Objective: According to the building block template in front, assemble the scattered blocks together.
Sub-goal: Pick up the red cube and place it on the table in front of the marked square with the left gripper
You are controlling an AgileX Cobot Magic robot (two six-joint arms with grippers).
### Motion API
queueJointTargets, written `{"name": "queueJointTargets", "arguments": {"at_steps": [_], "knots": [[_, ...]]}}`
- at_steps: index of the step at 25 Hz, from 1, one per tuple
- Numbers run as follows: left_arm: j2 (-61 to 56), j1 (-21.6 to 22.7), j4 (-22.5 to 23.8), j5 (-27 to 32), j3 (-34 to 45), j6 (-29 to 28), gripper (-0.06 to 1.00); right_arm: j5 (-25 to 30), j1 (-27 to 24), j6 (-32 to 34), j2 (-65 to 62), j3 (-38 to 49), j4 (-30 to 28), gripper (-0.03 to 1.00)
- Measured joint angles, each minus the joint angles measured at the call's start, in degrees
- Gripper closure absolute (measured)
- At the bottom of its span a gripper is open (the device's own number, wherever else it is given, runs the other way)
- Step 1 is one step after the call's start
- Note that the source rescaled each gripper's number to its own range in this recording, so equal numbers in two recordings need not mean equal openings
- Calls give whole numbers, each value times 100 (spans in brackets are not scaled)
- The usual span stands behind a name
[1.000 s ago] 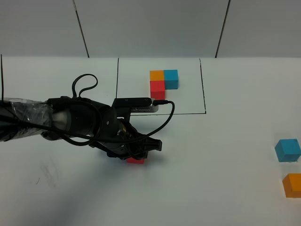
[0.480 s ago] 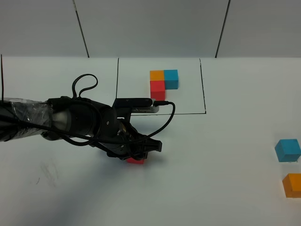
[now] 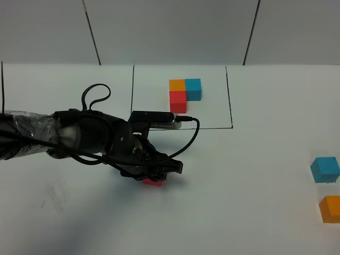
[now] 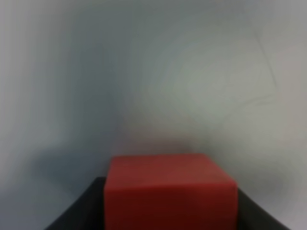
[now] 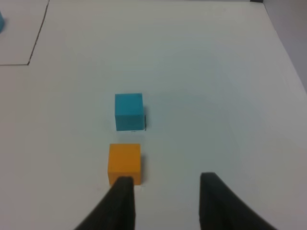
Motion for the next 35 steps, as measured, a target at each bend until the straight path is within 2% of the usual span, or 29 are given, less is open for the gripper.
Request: {"name": "queueJointTargets", "arguments": {"at_steps": [7, 10, 17, 27, 35], "knots": [[0, -11, -17, -161, 0, 31, 21, 0, 0, 0, 0, 0, 0, 59], [0, -11, -17, -212, 0, 34, 16, 0, 0, 0, 0, 0, 0, 59], [0, -11, 8, -225, 0, 45, 14, 0, 0, 0, 0, 0, 0, 59], [-66, -6, 444, -226, 30, 53, 13, 0, 0, 0, 0, 0, 0, 59], [-66, -6, 572, 25, -287, 48, 13, 0, 0, 0, 0, 0, 0, 59]]}}
